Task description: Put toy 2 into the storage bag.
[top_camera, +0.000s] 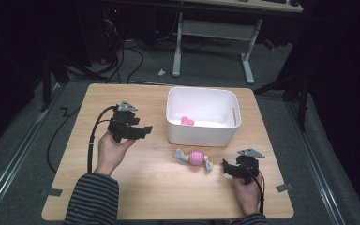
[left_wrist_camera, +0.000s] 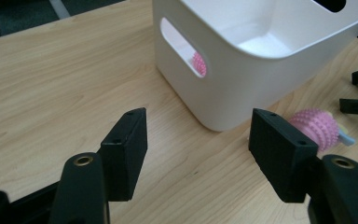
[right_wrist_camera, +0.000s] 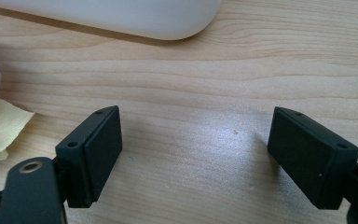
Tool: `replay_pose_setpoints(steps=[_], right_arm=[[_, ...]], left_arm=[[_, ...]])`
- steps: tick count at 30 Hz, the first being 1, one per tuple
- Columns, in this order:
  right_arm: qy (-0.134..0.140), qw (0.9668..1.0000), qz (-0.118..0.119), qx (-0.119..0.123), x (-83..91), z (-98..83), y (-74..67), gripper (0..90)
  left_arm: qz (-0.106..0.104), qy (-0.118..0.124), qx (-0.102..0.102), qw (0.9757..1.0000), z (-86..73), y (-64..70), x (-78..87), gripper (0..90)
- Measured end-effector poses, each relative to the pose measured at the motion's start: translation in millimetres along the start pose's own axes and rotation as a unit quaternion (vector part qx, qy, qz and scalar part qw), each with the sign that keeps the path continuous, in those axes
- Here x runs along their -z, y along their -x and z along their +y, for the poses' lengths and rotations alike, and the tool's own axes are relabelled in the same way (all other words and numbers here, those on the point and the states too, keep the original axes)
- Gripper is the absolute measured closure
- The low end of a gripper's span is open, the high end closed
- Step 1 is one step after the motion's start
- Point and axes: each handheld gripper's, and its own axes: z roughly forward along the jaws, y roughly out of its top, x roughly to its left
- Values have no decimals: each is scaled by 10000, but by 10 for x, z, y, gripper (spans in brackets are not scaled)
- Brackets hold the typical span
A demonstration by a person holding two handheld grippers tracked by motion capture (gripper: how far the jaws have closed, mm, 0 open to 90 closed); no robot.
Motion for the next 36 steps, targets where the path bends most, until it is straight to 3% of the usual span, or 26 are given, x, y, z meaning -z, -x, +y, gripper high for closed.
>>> replay_pose_setpoints(steps=[8, 15, 20, 22, 27, 36], right_arm=[[1, 10000, -1, 2, 0, 0, 0, 177], [0, 10000, -3, 0, 1, 0, -1, 178], [1, 10000, -4, 2, 1, -1, -2, 178], [2, 10000, -3, -6, 1, -1, -3, 178], [1, 10000, -4, -7, 2, -1, -3, 178], [1, 10000, -6, -15, 3, -2, -5, 178]], left_arm=[[47, 57, 141, 9999, -255, -66, 106, 374], [63, 64, 252, 9996, -433, -82, 92, 370], [46, 16, 338, 9994, -541, -85, 33, 366], [177, -10, 283, 9994, -591, -63, 8, 363], [266, -45, 286, 9992, -706, -51, -57, 362], [216, -227, 430, 9986, -951, -38, -236, 359]])
